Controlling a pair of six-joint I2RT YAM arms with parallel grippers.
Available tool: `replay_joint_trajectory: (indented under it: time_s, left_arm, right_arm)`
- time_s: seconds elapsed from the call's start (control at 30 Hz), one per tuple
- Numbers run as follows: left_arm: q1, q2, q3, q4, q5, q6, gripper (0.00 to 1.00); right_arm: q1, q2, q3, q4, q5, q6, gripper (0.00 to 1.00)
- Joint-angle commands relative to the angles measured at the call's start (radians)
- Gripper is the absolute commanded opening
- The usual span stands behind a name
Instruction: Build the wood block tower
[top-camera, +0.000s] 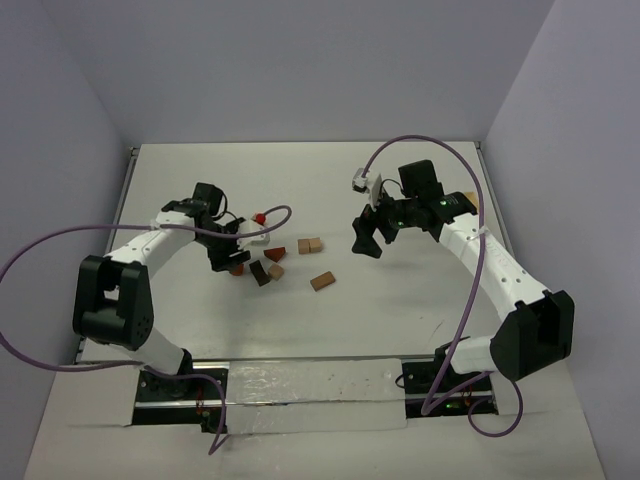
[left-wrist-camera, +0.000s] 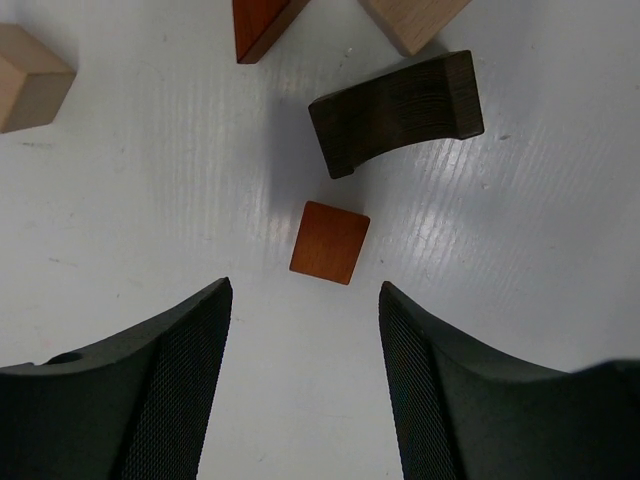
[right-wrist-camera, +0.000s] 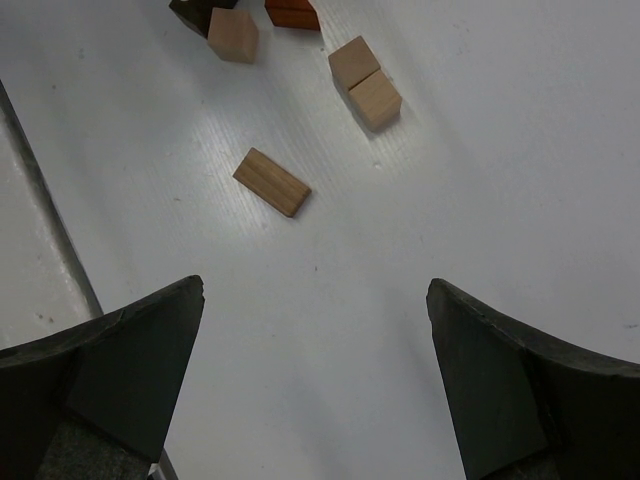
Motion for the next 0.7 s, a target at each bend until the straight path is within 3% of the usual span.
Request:
replay_joint_trajectory:
  time_s: [0.0, 0.67]
  left_arm:
    - [-0.024, 0.030, 0.023, -0.014, -0.009, 0.068, 0.67]
    - [-0.086, 0.112, 0.006, 0.042, -0.076, 0.072, 0.66]
  right_arm:
    - [-0.005, 0.010, -0.004, 0.018, -0.021, 0.009, 1.00]
    - [-0.007, 0.022, -0.017, 0.010, -0.022, -0.003, 1.00]
